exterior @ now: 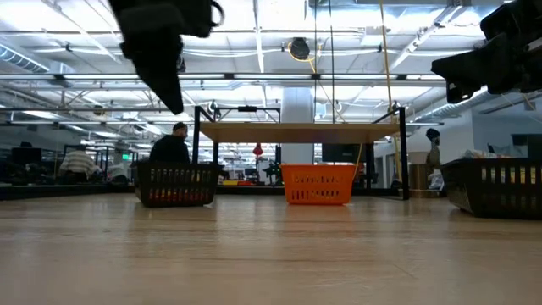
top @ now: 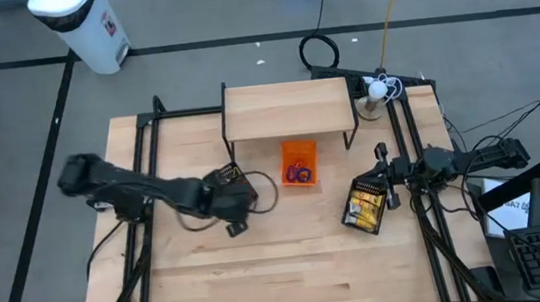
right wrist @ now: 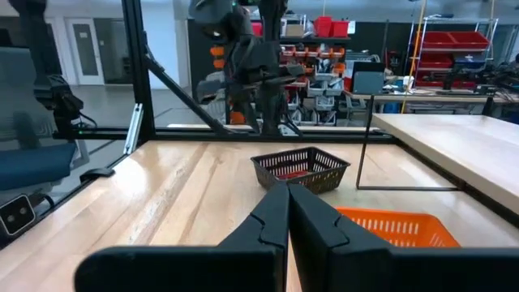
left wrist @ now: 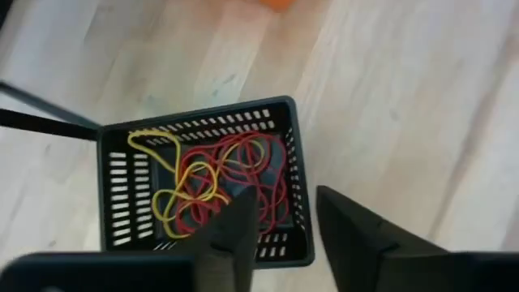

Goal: Pick & Place Office Desk Supplies
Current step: Put the left black bin on the shelf

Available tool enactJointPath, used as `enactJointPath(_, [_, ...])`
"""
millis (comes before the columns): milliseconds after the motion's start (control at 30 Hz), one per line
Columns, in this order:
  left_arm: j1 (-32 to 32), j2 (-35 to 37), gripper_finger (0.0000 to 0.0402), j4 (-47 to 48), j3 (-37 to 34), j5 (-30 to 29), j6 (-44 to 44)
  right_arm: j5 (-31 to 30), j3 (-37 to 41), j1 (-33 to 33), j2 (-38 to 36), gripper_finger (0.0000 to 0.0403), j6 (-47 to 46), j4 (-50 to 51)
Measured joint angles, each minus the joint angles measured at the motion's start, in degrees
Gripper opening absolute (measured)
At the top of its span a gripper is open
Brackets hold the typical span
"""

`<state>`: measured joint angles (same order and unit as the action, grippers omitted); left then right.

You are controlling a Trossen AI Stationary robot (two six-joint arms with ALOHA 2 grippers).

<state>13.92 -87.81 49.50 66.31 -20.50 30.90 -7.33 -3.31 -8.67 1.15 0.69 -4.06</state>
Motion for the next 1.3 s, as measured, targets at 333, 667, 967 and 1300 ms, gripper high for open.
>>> enactJointPath(333, [-5.7, -13.7, 0.0206, 7.5, 8.3, 9.0, -0.3, 0.0, 0.0, 0.0, 0.3, 0.0, 0.0, 0.0])
enactJointPath(667, [-9.1, -18.2, 0.0213, 7.3, 8.3, 10.3, -1.7, 0.0, 0.0, 0.0, 0.3, 0.0, 0.0, 0.0])
enactJointPath(967, [-9.1, -18.7, 0.0196, 7.3, 8.3, 11.0, -2.0, 0.0, 0.0, 0.0, 0.3, 0.0, 0.0, 0.0])
enactJointPath(1300, [-9.1, -22.6, 0.018, 7.0, 8.2, 12.6, -4.4, 0.0, 0.0, 0.0, 0.3, 0.0, 0.0, 0.0])
